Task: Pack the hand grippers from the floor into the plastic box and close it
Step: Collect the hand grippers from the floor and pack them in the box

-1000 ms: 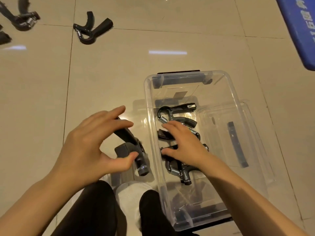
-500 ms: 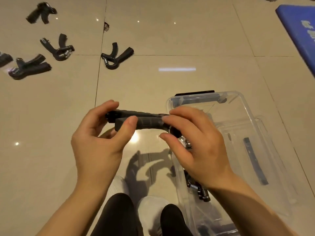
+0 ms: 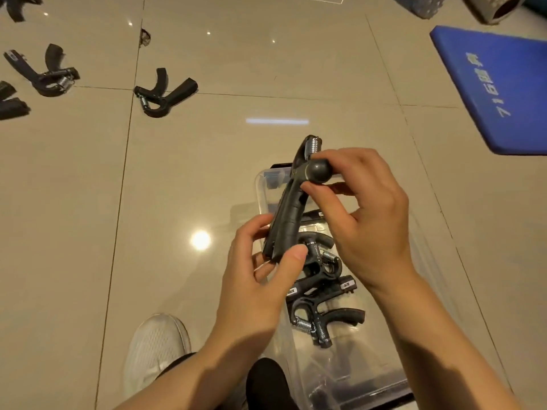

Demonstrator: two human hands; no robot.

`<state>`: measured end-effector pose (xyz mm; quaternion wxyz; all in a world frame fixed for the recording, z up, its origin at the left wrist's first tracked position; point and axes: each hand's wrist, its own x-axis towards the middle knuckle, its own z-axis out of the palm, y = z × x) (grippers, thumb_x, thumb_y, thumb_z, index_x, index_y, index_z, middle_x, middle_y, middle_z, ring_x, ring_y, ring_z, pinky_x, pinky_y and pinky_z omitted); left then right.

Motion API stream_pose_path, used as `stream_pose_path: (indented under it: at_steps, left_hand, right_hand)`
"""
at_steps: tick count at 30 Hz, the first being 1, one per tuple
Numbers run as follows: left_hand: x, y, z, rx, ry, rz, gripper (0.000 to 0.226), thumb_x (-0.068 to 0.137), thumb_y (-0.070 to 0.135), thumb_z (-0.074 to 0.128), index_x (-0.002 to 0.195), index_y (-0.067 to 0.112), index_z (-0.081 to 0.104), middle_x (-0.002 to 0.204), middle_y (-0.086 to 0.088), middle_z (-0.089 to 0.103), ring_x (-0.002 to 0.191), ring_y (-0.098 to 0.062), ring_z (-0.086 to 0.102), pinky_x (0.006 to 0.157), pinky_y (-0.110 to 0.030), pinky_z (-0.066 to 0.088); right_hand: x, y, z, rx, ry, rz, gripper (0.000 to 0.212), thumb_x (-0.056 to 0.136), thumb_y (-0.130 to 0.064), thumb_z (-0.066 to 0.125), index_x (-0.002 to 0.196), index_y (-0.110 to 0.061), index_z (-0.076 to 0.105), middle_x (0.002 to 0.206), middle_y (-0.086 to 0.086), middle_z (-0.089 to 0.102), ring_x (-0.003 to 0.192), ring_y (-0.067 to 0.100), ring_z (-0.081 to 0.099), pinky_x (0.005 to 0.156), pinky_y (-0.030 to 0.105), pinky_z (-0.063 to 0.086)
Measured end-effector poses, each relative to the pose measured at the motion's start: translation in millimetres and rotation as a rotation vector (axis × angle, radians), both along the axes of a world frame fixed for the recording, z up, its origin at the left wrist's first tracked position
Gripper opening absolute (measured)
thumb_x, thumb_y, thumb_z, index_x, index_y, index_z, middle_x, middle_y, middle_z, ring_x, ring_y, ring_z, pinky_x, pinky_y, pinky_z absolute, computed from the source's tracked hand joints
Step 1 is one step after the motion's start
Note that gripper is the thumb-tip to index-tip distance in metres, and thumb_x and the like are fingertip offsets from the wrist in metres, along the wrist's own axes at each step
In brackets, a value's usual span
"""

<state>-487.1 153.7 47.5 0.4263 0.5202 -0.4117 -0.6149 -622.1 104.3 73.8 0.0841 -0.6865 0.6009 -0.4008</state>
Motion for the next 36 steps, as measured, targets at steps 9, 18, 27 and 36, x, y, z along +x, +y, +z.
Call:
stream_pose_path:
  at_steps: [9, 18, 27, 36]
  left_hand:
    - [32, 4, -68, -0.565, -1.017, -0.667, 0.097, 0.071, 0.088, 0.032, 0.15, 0.036, 0.008, 0.159, 0.001, -0.007, 0.144, -0.02, -0.013, 0.117, -0.048, 0.001]
    - [34, -5, -63, -0.591, -1.112, -0.762, 0.108, 0.067, 0.092, 0.03, 0.151, 0.029, 0.007, 0.158, -0.008, -0.007, 0.145, -0.022, -0.01, 0.111, -0.046, 0.003]
    - [35, -5, -65, -0.607, -1.147, -0.773, 0.107, 0.068, 0.092, 0.03, 0.151, 0.028, 0.009, 0.158, -0.009, -0.004, 0.145, -0.025, -0.007, 0.112, -0.048, 0.003]
    - [36, -5, -64, -0.607, -1.141, -0.776, 0.106, 0.068, 0.092, 0.027, 0.151, 0.028, 0.011, 0.159, -0.008, -0.004, 0.145, -0.019, -0.004, 0.111, -0.048, 0.006]
  right_hand:
    - [-75, -1, -32, 0.172, 0.583, 0.176, 0.025, 0.093, -0.022, 0.046, 0.109, -0.012, 0.062, 0.101, 0.006, 0.059, 0.086, 0.018, 0.054, 0.062, 0.03, 0.048]
    - [-70, 38, -132, 0.237, 1.097, 0.867, 0.025, 0.075, -0.015, 0.065, 0.1, -0.017, 0.063, 0.095, 0.0, 0.059, 0.08, 0.018, 0.055, 0.066, 0.03, 0.046]
    - [-83, 60, -149, 0.692, 0.739, 0.309, 0.091, 0.067, -0.047, 0.077, 0.142, -0.021, 0.034, 0.138, 0.011, 0.045, 0.125, 0.03, 0.045, 0.101, 0.045, 0.038]
    - [-91, 49, -146, 0.718, 0.87, 0.257, 0.081, 0.062, -0.035, 0.078, 0.133, -0.012, 0.046, 0.122, 0.01, 0.055, 0.11, 0.032, 0.054, 0.096, 0.046, 0.041]
